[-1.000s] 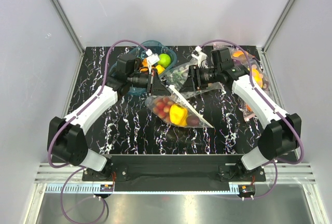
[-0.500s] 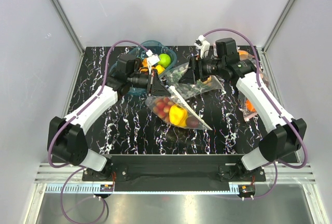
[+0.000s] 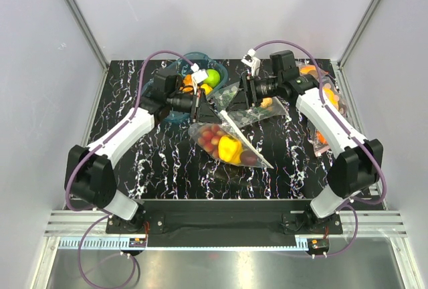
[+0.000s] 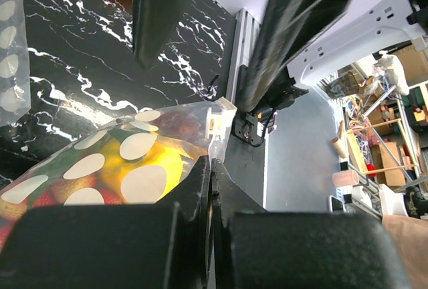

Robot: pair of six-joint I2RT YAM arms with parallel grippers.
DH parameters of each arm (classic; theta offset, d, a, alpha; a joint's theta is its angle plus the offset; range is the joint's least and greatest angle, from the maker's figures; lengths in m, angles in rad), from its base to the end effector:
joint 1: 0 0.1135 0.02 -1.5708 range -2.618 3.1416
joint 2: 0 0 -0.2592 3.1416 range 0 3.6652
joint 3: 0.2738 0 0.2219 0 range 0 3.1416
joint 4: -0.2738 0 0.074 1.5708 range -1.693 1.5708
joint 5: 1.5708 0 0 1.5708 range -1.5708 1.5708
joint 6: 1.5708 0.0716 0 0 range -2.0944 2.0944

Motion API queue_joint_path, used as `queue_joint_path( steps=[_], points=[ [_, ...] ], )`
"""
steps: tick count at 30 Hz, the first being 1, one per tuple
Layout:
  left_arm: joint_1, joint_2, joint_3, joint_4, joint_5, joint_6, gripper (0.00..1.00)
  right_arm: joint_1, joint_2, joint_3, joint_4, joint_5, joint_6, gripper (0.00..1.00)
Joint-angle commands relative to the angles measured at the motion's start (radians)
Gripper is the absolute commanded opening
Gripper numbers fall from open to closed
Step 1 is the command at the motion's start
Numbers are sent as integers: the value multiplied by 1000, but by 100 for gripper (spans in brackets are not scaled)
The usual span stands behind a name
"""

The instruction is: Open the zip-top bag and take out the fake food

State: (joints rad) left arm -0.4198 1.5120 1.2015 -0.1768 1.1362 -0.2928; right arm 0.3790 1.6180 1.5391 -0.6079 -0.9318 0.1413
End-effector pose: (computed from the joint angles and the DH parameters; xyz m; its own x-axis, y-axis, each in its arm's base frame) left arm 0.2644 -0.1891 0.3153 -0.6702 0.1660 -0.7234 0.7416 0.1104 -0.6617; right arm 0.2948 0.1793 0.3414 -0.6955 -0.1866 -0.6939 -0.7064 0.3542 0.6128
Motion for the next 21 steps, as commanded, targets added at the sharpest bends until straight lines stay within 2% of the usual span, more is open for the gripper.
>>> queue_joint_path(
  steps=[1, 8, 21],
  points=[
    [0, 14, 59, 65, 42, -20, 0, 15, 6, 61, 5, -64, -28, 63],
    [1, 39, 76, 68, 54, -20, 0, 35, 25, 85, -21, -87, -51, 50],
    [0, 62, 98, 86, 60, -32, 0, 46, 77, 147, -124, -125, -103, 40]
  ],
)
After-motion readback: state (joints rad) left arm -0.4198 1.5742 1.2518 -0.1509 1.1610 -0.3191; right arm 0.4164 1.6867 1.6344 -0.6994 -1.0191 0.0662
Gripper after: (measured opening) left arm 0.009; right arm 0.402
